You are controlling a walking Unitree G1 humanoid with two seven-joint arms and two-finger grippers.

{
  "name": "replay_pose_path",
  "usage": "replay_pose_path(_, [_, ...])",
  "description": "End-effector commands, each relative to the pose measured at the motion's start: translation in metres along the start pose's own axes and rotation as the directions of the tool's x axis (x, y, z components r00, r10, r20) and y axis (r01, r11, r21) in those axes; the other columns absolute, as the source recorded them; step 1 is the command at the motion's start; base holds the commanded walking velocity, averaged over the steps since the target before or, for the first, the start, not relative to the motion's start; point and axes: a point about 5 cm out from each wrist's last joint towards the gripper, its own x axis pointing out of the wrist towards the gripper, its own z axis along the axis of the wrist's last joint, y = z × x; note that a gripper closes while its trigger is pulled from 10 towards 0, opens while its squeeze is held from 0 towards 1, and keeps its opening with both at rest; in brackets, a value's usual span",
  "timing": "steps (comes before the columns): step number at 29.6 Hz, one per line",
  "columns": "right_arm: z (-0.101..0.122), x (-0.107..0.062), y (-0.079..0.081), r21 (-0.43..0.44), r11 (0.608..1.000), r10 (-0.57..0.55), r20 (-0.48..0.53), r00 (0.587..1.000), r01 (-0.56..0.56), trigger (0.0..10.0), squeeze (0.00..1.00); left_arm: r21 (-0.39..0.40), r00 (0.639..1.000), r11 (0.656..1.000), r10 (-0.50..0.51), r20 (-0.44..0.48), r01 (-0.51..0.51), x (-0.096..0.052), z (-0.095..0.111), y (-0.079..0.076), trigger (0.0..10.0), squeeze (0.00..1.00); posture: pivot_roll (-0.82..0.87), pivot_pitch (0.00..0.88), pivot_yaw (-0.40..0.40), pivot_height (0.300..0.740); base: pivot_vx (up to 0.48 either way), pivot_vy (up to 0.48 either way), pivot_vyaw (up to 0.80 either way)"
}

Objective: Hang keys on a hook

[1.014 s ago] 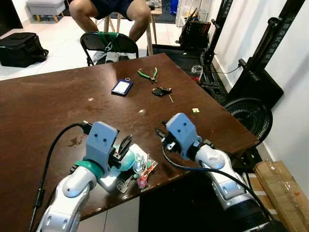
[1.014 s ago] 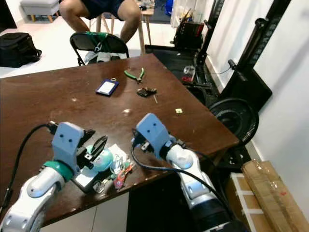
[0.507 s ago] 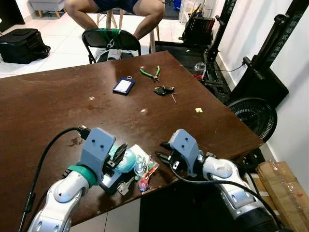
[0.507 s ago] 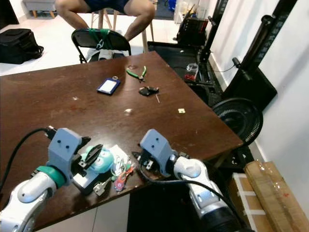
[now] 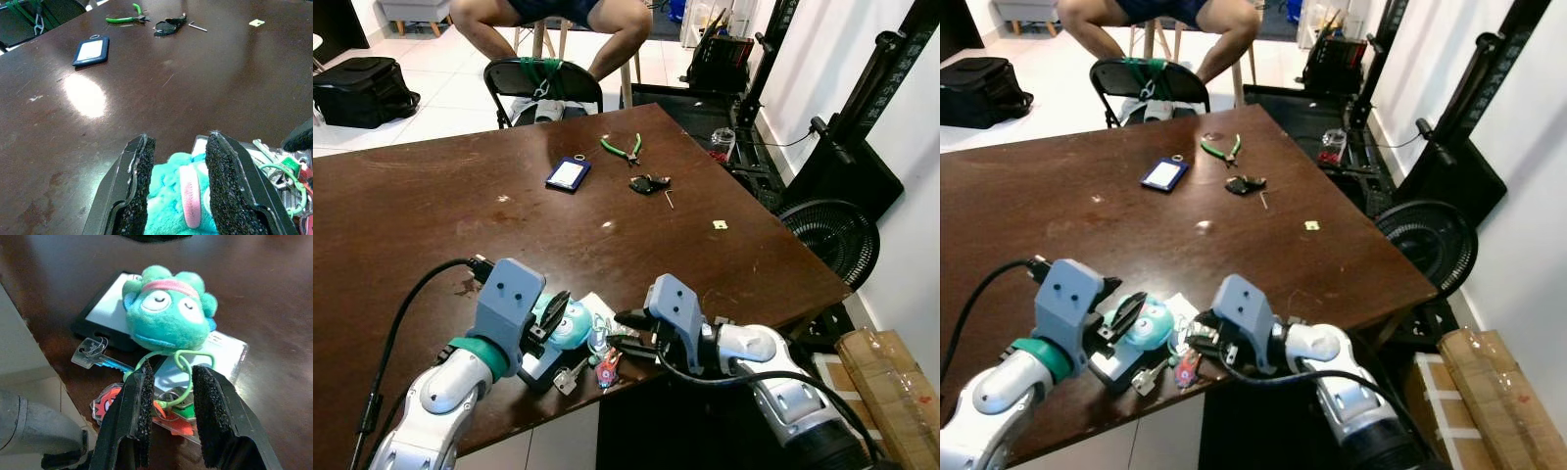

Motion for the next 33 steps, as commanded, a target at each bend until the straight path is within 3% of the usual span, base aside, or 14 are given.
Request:
replay_pose_path(1, [-0.002, 0.005, 0.003, -0.016, 0.999, 0.032, -0.013, 0.999, -0.032, 10.0, 0.00, 0.004, 1.000, 1.000, 0.009, -0.013, -0.009, -0.003, -0.001, 0.001, 10.0, 0.00, -0.01, 0.047, 0.045, 0.740, 0.000, 0.000, 0.00])
replay_pose_path(15, [0.000, 0.014, 0.008, -0.070, 0.992, 0.108, -0.022, 0.994, -0.109, 10.0, 0.00, 0.010, 1.000, 1.000, 0.016, -0.019, -0.015, -0.004, 0.000, 0.002, 10.0, 0.00, 0.00, 0.048, 0.050, 0.740, 0.000, 0.000, 0.00])
replay_pose_path(23, [0.030, 0.017, 0.015, -0.092, 0.978, 0.195, 0.117, 0.974, -0.185, 10.0, 0.00, 0.010, 1.000, 1.000, 0.005, -0.022, -0.005, -0.004, 0.001, 0.000, 10.0, 0.00, 0.00, 0.047, 0.058, 0.740, 0.000, 0.000, 0.00])
replay_pose_path(25, [0.029, 0.017, 0.021, -0.101, 0.968, 0.242, 0.106, 0.964, -0.232, 10.0, 0.00, 0.008, 1.000, 1.000, 0.002, -0.022, -0.002, -0.003, 0.001, -0.001, 10.0, 0.00, 0.00, 0.046, 0.058, 0.740, 0.000, 0.000, 0.00])
replay_pose_path(29, [0.005, 0.011, 0.034, -0.117, 0.933, 0.340, -0.022, 0.940, -0.340, 10.0, 0.00, 0.008, 1.000, 1.000, 0.004, -0.020, -0.004, -0.003, 0.002, -0.001, 10.0, 0.00, 0.00, 0.046, 0.050, 0.740, 0.000, 0.000, 0.00])
replay_pose_path(33, [-0.001, 0.005, 0.033, -0.123, 0.931, 0.339, -0.060, 0.939, -0.344, 10.0, 0.00, 0.007, 1.000, 1.000, 0.007, -0.020, -0.007, -0.003, 0.002, 0.000, 10.0, 0.00, 0.00, 0.044, 0.048, 0.740, 0.000, 0.000, 0.00])
